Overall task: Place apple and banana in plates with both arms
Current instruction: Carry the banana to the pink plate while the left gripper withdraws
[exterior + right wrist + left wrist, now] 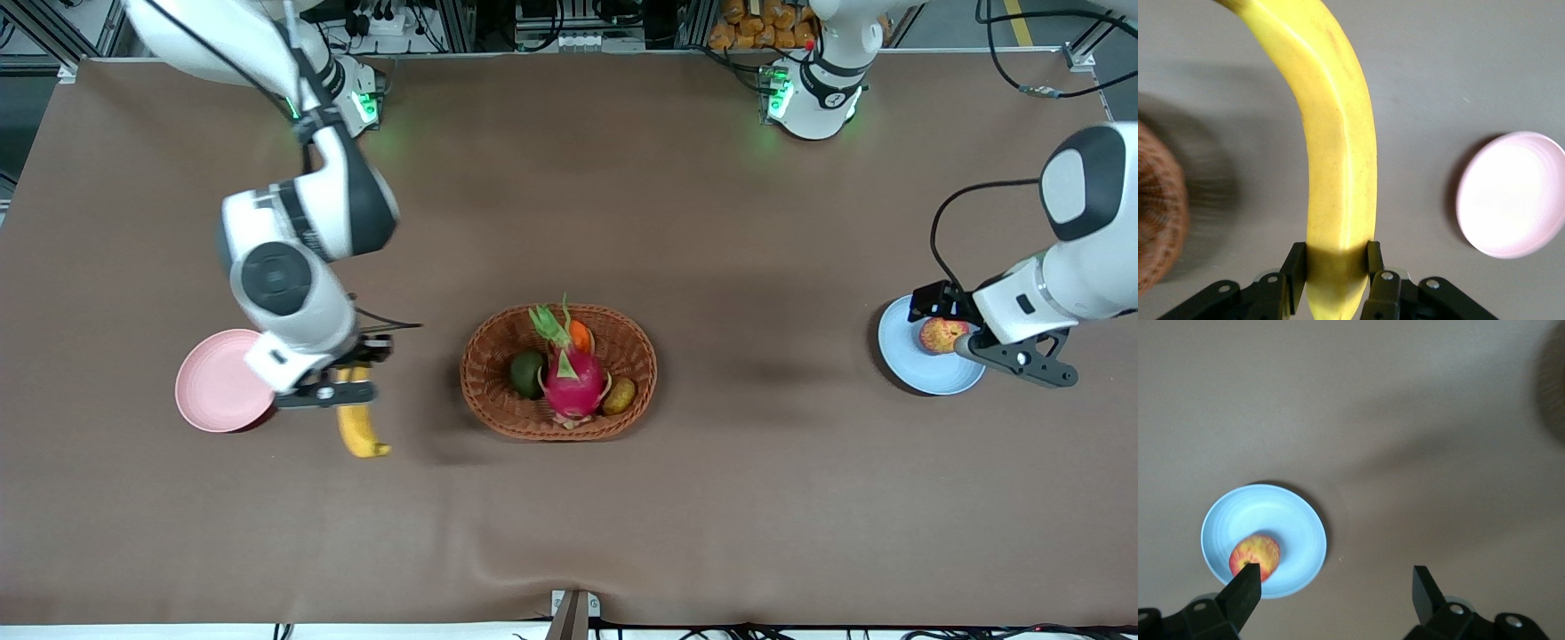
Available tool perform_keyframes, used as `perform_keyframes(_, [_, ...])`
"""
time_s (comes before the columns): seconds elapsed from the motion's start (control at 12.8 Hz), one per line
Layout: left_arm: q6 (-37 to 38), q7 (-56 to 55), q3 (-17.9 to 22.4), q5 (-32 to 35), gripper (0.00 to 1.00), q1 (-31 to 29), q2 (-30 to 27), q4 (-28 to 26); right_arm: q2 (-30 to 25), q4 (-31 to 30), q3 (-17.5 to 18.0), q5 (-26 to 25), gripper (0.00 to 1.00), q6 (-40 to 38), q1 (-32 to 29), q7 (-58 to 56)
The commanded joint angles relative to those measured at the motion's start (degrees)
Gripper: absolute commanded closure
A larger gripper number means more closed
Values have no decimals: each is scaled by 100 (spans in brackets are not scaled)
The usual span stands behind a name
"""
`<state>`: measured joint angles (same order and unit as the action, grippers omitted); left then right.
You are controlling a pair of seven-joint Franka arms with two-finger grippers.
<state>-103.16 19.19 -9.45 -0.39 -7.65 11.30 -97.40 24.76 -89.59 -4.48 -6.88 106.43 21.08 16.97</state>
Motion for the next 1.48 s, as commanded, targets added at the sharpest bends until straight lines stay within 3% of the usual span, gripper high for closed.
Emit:
perform_keyframes(0.0, [646, -283, 374, -145, 0, 404, -197, 361, -235, -453, 105, 90, 100, -149, -682, -80])
perform_keyframes(0.31, [1245, -883, 901, -75, 0, 941, -628, 362, -376, -937, 96, 90, 100, -131, -1307, -168])
perform_keyframes(0.78, [1720, -926, 910, 127, 0, 880, -1436, 283, -297, -1657, 96, 90, 100, 615, -1958, -659])
perform_keyframes(1.25, [1923, -918, 910, 145, 0, 783, -1658, 309, -103, -1895, 105, 90, 100, 660, -2231, -695])
perform_keyframes(1.33, [1879, -935, 910, 145, 0, 783, -1588, 335, -112, -1966, 105, 90, 97, 643, -2240, -687])
perform_keyframes(1.4, [1879, -953, 910, 128, 0, 800, -1517, 405, -112, -1975, 105, 90, 85, 634, -2240, -687])
